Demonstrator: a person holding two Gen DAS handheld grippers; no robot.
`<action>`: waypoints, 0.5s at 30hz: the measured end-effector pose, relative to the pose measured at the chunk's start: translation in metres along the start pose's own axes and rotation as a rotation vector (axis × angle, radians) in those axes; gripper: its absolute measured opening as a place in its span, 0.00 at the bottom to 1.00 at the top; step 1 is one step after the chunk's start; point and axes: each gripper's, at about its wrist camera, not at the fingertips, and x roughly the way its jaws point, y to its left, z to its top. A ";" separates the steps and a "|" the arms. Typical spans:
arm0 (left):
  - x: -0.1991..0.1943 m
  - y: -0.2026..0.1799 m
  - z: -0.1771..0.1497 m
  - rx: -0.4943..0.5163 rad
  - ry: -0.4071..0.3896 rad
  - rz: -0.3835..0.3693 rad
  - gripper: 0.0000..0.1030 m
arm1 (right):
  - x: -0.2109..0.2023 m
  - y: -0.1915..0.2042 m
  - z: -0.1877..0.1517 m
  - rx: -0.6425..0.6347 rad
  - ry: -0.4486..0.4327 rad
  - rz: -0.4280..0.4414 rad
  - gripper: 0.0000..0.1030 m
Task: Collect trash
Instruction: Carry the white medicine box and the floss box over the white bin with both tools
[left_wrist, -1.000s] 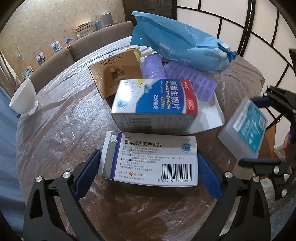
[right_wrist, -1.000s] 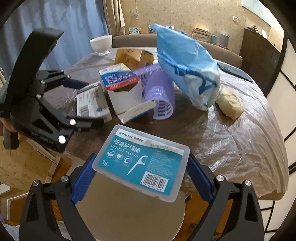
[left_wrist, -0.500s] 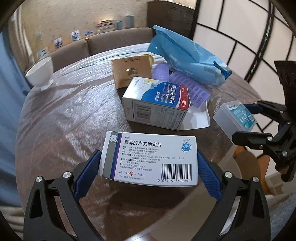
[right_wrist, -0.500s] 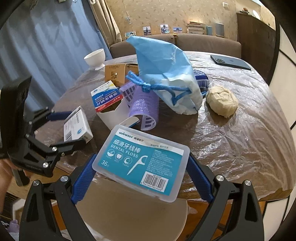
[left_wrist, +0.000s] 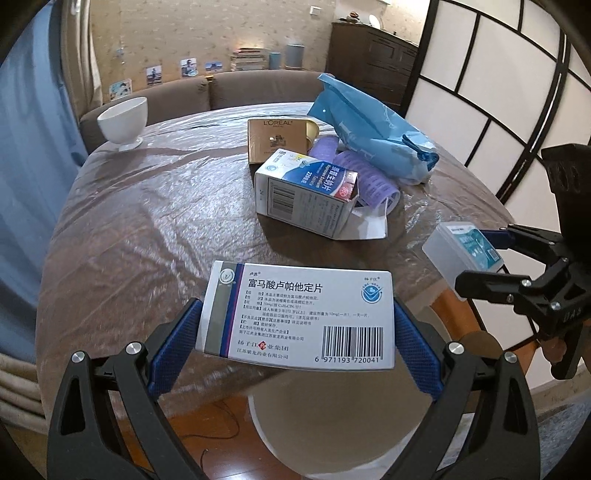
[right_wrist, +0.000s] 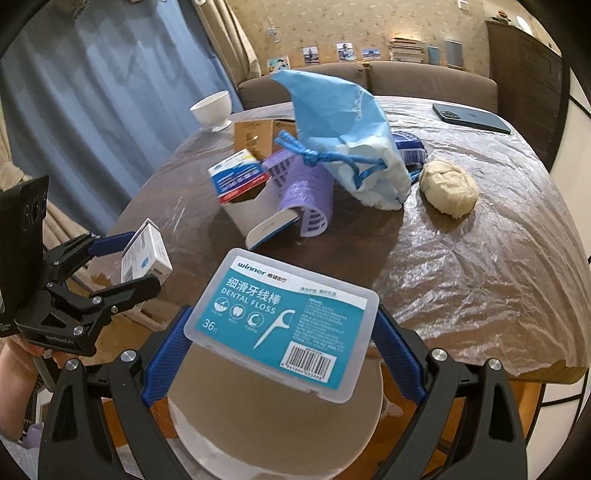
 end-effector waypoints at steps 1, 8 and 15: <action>-0.001 -0.001 -0.001 -0.006 0.001 -0.004 0.95 | -0.001 0.002 -0.003 -0.007 0.006 0.005 0.89; -0.011 -0.012 -0.018 -0.009 0.005 -0.005 0.95 | -0.004 0.009 -0.014 -0.040 0.035 0.028 0.89; -0.015 -0.026 -0.034 0.002 0.026 -0.036 0.95 | -0.010 0.013 -0.028 -0.069 0.057 0.040 0.89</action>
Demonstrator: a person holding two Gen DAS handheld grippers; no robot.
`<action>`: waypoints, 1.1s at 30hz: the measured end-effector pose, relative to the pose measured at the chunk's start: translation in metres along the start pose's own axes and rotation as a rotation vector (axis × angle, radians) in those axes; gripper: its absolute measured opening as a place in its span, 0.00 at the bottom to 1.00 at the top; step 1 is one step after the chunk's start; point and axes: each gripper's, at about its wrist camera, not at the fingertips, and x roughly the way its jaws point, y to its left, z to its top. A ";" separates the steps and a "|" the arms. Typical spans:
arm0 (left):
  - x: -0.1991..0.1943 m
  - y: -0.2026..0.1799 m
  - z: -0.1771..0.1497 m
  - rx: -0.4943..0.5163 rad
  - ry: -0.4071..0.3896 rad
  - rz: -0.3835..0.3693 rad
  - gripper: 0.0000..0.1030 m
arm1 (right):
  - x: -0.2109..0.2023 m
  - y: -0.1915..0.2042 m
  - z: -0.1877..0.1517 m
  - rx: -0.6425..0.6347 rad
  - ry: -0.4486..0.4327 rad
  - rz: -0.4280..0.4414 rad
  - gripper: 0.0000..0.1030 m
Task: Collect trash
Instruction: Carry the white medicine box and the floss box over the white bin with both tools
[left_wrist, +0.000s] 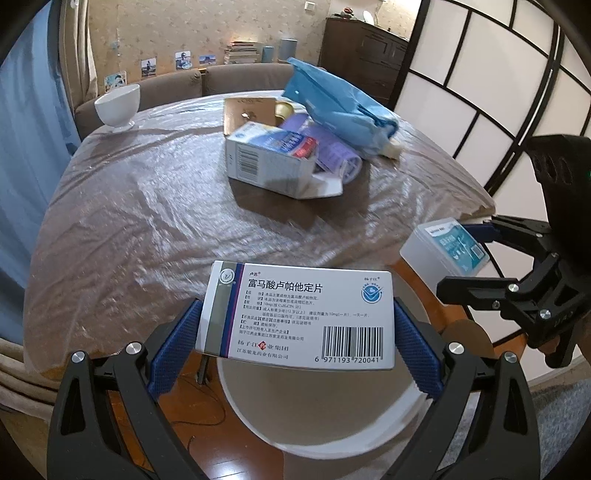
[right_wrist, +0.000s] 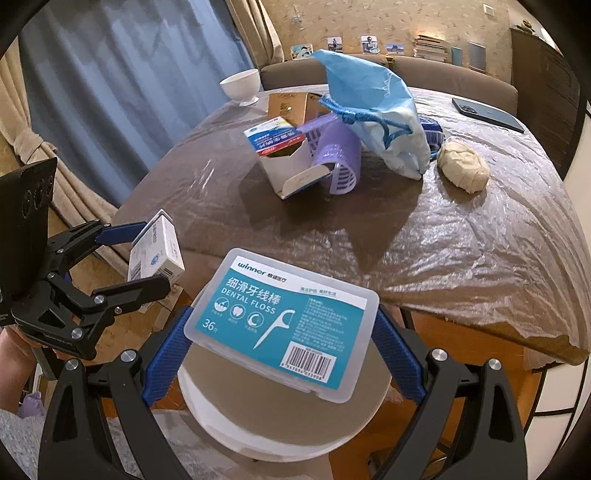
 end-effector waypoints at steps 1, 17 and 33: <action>0.000 -0.001 -0.002 0.003 0.004 -0.004 0.95 | 0.000 0.000 -0.003 -0.002 0.006 0.005 0.89; 0.025 -0.017 -0.029 0.016 0.088 -0.022 0.95 | 0.028 -0.010 -0.024 0.000 0.095 -0.004 0.89; 0.063 -0.015 -0.043 -0.001 0.158 -0.007 0.95 | 0.056 -0.011 -0.029 0.002 0.141 -0.012 0.89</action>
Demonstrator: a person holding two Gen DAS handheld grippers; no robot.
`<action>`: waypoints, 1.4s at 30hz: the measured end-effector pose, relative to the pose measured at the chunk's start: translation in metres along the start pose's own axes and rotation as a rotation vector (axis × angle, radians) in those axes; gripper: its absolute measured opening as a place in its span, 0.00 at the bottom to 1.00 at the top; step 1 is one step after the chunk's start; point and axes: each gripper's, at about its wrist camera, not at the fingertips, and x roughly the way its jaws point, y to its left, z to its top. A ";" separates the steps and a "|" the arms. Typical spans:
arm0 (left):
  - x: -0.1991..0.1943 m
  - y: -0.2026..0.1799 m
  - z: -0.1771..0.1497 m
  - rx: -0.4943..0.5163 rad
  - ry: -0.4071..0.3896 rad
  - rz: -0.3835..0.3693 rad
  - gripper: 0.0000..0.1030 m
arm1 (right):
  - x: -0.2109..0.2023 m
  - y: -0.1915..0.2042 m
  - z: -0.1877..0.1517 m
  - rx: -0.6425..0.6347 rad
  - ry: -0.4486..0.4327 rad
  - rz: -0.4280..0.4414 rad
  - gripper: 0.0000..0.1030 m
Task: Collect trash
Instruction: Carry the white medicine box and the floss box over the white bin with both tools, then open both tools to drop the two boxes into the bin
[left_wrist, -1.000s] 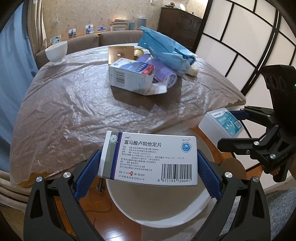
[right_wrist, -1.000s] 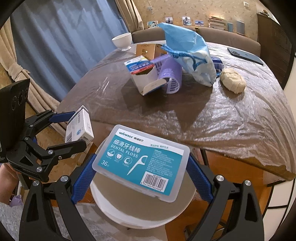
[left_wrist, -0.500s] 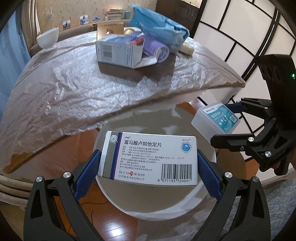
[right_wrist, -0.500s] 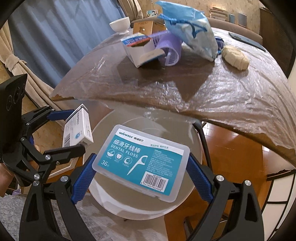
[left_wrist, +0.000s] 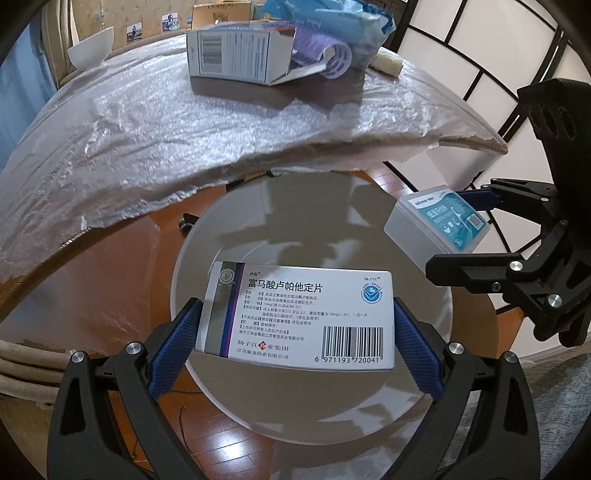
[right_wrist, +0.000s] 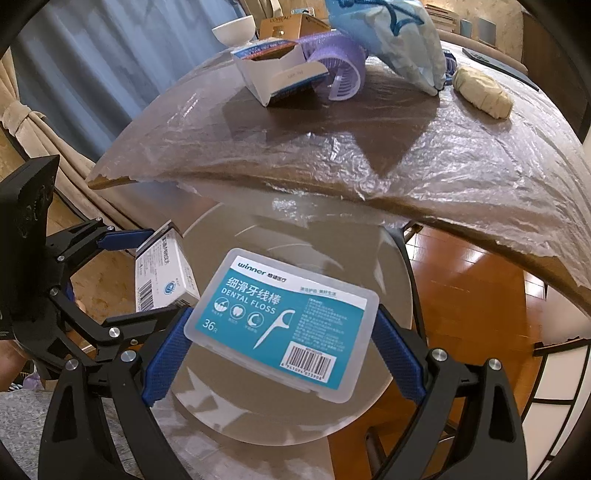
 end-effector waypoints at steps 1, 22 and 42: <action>0.003 0.000 0.001 -0.001 0.005 0.001 0.95 | 0.001 0.000 0.000 0.002 0.001 -0.001 0.89; 0.043 -0.008 0.007 0.021 0.068 0.049 0.95 | 0.035 -0.013 -0.010 0.057 0.036 -0.029 0.89; 0.053 -0.012 0.010 0.054 0.083 0.072 0.95 | 0.049 -0.020 -0.011 0.081 0.045 -0.047 0.89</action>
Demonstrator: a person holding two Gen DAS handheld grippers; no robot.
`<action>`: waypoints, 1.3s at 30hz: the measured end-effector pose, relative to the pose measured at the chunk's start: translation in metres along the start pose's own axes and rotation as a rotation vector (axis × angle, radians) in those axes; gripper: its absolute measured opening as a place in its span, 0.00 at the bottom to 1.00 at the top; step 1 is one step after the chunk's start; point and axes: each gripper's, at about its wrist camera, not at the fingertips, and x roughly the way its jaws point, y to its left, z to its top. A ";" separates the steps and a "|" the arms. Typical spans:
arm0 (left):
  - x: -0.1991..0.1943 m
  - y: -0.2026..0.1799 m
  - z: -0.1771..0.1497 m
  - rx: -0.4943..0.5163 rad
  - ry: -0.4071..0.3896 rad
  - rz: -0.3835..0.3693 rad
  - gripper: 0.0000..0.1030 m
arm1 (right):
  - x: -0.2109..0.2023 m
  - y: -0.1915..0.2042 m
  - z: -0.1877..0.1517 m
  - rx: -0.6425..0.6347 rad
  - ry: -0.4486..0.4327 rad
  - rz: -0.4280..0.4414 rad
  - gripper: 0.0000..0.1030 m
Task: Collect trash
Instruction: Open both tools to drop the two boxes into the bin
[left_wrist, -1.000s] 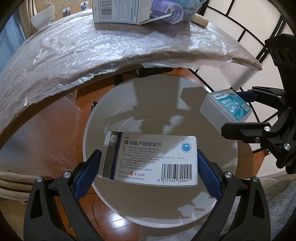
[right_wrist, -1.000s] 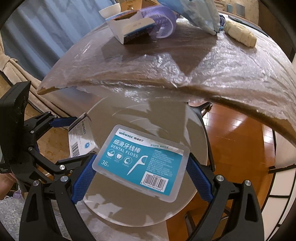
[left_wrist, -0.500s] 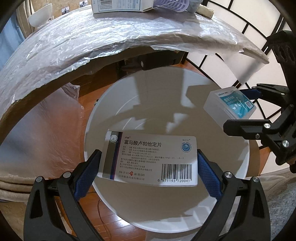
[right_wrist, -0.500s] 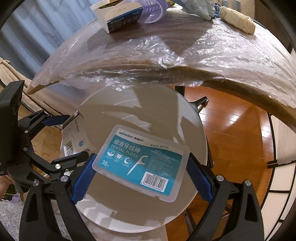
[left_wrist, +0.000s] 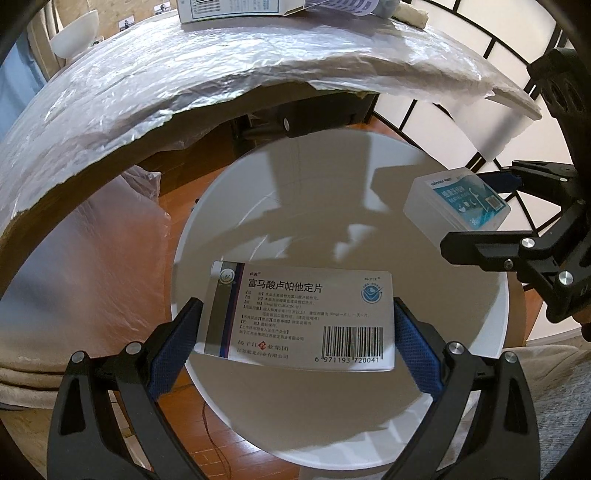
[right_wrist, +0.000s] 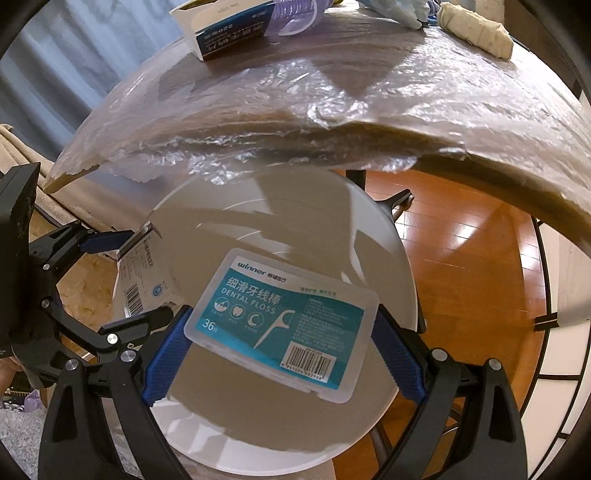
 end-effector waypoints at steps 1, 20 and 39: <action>0.000 0.000 0.000 0.000 0.000 0.000 0.95 | 0.000 -0.001 0.000 0.000 0.001 0.000 0.89; 0.002 0.001 0.001 0.001 0.004 0.000 0.95 | 0.001 -0.008 -0.001 0.016 0.009 0.000 0.89; 0.002 0.005 -0.004 0.019 0.003 -0.011 0.96 | -0.006 -0.017 0.000 0.057 -0.017 0.018 0.95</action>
